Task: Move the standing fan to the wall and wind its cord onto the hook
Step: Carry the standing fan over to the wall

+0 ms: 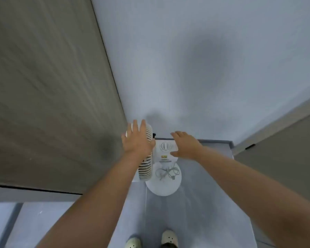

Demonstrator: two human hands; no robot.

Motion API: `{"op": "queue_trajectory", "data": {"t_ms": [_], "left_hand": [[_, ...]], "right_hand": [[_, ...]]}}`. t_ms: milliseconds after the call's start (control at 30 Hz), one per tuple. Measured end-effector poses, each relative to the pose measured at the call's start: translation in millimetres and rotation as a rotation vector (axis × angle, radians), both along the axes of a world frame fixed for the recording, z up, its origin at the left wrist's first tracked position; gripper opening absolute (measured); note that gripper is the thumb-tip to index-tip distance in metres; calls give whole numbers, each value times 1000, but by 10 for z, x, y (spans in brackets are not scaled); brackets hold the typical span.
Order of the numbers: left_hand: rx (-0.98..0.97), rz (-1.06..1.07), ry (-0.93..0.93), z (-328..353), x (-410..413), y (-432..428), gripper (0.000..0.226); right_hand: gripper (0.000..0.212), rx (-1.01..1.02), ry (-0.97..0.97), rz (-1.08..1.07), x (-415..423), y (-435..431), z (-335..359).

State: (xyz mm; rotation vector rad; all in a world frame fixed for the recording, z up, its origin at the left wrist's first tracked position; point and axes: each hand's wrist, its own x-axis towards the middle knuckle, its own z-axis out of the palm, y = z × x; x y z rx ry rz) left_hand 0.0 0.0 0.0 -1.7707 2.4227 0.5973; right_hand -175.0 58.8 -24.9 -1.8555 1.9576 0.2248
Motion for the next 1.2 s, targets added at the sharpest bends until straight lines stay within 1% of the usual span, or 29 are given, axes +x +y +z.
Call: {"op": "queue_trajectory", "data": {"t_ms": [100, 200, 367, 467, 633, 733, 800, 867, 933, 1000, 1033, 1133, 1200], "left_hand": [[17, 55, -48, -60, 18, -14, 85], [36, 102, -35, -188, 36, -33, 89], [123, 174, 22, -370, 78, -107, 96], [120, 187, 33, -480, 79, -135, 99], [91, 184, 18, -619, 55, -107, 106], [41, 168, 12, -664, 87, -77, 107], [22, 204, 54, -669, 115, -71, 110], [54, 280, 127, -655, 140, -66, 113], [141, 404, 245, -638, 161, -66, 115], [229, 522, 345, -626, 173, -87, 112], [254, 557, 367, -618, 174, -91, 107], [269, 557, 367, -558, 184, -65, 87], [278, 523, 368, -522, 190, -14, 80]], "right_hand": [[89, 69, 5, 8, 44, -66, -129], [97, 99, 26, 7, 91, -152, -281], [101, 138, 64, 13, 67, -276, -466], [103, 156, 65, 9, 38, -295, -580], [117, 90, 66, 27, -18, -204, -745], [125, 27, 3, -15, -17, -185, -820], [121, -2, -47, -62, -18, -201, -840], [101, -44, -50, -60, -34, -231, -851], [84, -73, -33, -48, -46, -249, -854], [79, -67, -46, -53, -52, -263, -873], [77, -60, -56, -60, -53, -255, -878], [74, -43, -76, -83, -64, -180, -884], [77, -45, -70, -93, -70, -87, -884]]}}
